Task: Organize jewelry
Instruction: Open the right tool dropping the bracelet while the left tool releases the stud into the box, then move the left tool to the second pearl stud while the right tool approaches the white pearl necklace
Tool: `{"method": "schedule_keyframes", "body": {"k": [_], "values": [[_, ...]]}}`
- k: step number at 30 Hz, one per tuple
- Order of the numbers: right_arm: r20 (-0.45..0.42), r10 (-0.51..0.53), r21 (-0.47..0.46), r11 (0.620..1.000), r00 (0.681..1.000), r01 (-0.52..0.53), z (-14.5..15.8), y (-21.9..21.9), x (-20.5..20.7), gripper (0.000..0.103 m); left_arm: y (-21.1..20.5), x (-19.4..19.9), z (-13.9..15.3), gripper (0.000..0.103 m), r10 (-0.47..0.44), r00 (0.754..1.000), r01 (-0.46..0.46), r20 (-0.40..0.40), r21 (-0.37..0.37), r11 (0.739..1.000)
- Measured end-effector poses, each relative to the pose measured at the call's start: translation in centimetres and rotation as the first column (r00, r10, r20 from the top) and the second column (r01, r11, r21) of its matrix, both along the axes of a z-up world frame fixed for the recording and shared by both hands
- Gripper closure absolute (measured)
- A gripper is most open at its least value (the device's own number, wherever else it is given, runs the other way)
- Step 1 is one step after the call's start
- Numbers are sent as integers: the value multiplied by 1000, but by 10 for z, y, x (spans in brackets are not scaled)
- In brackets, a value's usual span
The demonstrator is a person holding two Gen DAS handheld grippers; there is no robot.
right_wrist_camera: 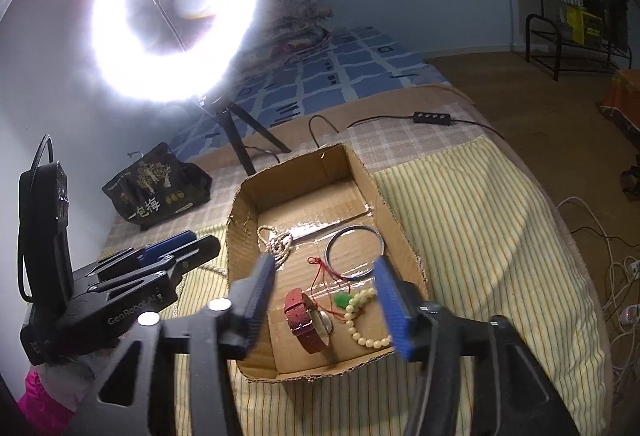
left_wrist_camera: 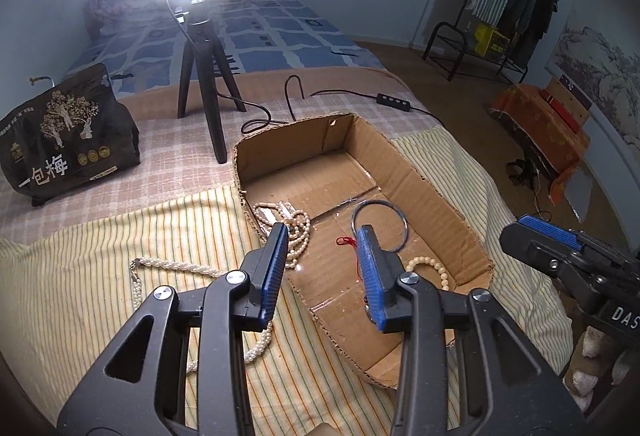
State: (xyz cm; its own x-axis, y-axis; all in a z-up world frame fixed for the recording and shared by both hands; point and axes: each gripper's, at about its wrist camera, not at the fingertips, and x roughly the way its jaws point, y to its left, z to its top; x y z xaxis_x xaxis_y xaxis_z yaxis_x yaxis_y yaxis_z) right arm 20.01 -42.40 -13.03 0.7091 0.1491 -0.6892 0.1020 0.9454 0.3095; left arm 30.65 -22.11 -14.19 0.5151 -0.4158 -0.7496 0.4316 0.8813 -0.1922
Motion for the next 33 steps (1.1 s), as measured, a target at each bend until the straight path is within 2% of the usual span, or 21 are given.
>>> {"method": "schedule_keyframes", "body": {"k": [4,11,16,19,26,33], "values": [[14,-11,-6,1000,1000,11,3,1,-1,23,6,-2,1,67,8,1000,-8,6,6,1000],[34,-23,-24,999,999,23,8,7,-1,12,24,-5,8,67,27,999,-27,23,15,1000],[40,-10,-45,999,999,12,12,16,0,11,51,-6,15,67,59,998,-60,30,18,998],[42,-8,-49,999,999,11,14,21,-1,0,73,-4,17,67,86,996,-86,31,25,996],[89,60,-64,996,994,-54,22,42,-6,0,131,-2,16,67,170,985,-170,24,43,984],[104,159,-38,987,982,-155,21,73,-5,0,174,-11,3,67,221,975,-221,-4,63,973]]}}
